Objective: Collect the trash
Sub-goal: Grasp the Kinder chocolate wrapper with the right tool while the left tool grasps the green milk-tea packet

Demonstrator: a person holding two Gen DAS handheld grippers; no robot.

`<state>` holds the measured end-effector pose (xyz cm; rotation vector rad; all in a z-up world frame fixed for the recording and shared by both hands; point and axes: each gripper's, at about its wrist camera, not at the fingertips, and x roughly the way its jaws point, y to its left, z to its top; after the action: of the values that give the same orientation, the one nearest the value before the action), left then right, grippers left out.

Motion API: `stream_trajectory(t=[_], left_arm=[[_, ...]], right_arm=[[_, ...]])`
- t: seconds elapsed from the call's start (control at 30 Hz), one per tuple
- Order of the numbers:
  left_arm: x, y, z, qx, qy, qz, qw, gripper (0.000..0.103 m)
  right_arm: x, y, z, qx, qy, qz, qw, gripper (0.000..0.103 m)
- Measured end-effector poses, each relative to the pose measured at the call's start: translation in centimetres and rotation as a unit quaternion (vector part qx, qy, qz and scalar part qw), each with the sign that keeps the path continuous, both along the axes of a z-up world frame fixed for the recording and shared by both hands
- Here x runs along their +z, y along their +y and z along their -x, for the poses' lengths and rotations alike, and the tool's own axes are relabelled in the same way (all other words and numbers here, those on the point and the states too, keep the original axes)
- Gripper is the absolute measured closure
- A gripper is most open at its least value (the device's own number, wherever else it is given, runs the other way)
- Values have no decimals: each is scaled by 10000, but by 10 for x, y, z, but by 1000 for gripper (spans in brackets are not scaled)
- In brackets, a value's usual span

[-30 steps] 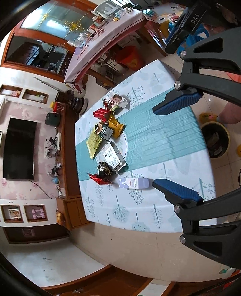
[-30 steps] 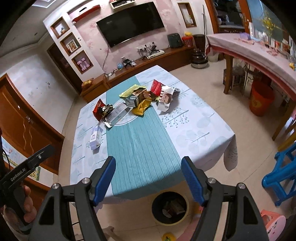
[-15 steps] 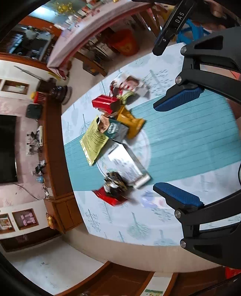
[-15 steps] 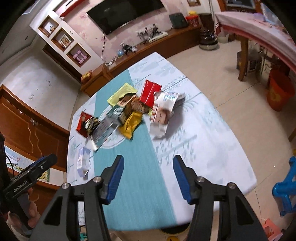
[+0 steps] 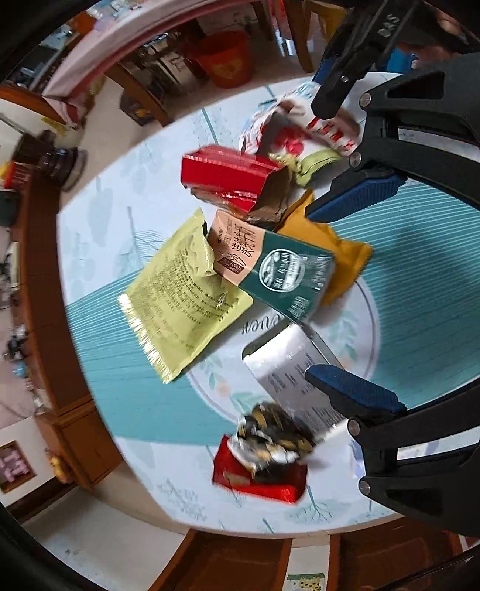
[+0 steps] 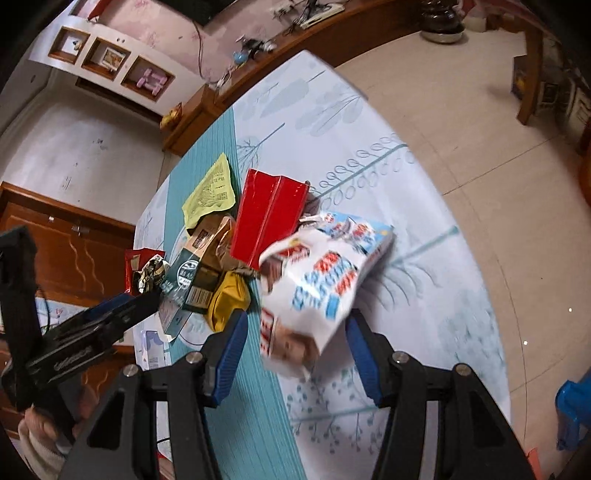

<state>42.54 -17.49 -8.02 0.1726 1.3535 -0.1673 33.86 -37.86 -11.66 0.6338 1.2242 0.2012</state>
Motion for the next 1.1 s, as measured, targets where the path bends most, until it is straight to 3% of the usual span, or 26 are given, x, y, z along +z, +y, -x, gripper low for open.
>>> stream_trajectory(t=[0.17,0.33,0.43,0.5,0.63,0.8,1.1], left_arm=[[-23,-7,-21,59,279,-39,9996,25],[-38,-10,-32,180,430,-77,9989,26],[-44,-10,-35,292,520,-14,9982,38],[-45,-8,-33,324,499,-6,9982,39],[-39,-2,-26,367,335,-86,9987,40],[-20,12,-9,491,197,77,9986,41],[24,32,52,449,-49,407,9981,41]], right_arm=[[-6,0,-10,105,-120,-168,9997,49],[-8,3,-13,339,-219,-289,9988,66],[-6,3,-13,403,-311,-299,9983,74],[-4,4,-12,457,-367,-312,9978,75],[3,6,-9,561,-517,-390,9963,77],[14,13,-2,685,-715,-400,9943,80],[43,37,24,827,-1042,-378,9904,81]])
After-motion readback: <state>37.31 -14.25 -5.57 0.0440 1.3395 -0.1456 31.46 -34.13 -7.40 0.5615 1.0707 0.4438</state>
